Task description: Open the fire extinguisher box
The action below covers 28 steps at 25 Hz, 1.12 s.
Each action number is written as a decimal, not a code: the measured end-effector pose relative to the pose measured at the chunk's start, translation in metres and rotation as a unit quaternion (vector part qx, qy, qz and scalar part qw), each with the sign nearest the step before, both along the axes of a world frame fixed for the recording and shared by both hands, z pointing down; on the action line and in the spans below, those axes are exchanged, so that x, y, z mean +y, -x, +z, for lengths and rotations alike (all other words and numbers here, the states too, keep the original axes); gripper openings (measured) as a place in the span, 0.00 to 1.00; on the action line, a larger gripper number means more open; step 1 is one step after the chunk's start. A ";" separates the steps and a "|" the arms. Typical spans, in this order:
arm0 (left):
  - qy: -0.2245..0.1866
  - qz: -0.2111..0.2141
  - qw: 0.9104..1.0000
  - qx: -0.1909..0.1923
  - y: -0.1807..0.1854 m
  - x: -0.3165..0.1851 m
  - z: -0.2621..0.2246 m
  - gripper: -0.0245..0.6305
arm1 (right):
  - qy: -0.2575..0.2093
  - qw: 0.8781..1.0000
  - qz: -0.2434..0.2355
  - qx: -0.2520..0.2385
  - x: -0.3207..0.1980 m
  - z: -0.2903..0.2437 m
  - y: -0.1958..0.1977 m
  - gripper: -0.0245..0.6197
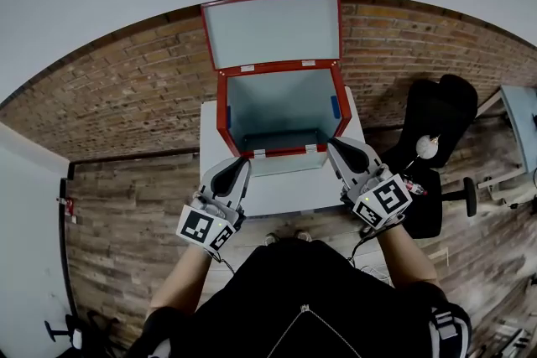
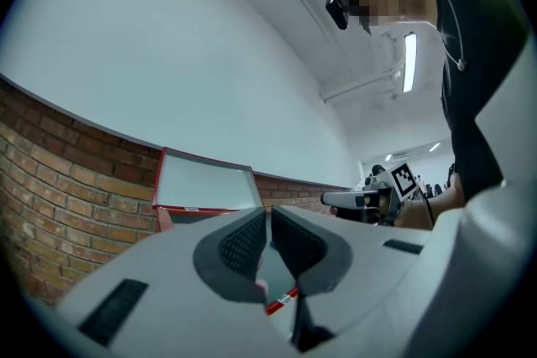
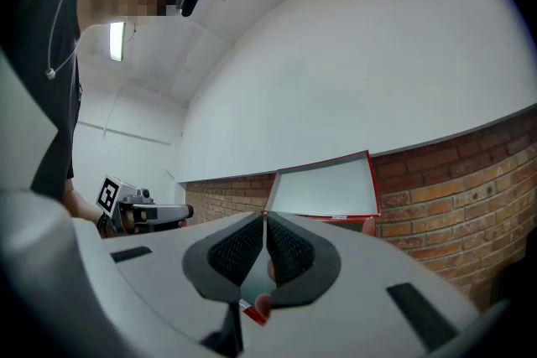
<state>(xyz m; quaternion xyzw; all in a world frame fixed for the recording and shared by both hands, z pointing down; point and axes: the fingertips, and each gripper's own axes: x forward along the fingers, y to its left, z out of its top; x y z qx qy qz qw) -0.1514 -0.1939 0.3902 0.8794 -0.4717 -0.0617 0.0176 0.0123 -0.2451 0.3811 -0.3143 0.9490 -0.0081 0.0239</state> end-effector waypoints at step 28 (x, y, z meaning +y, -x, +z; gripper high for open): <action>0.041 0.047 0.998 0.032 -0.038 0.020 0.062 0.11 | 0.041 0.999 0.000 0.006 0.033 0.063 0.026 0.07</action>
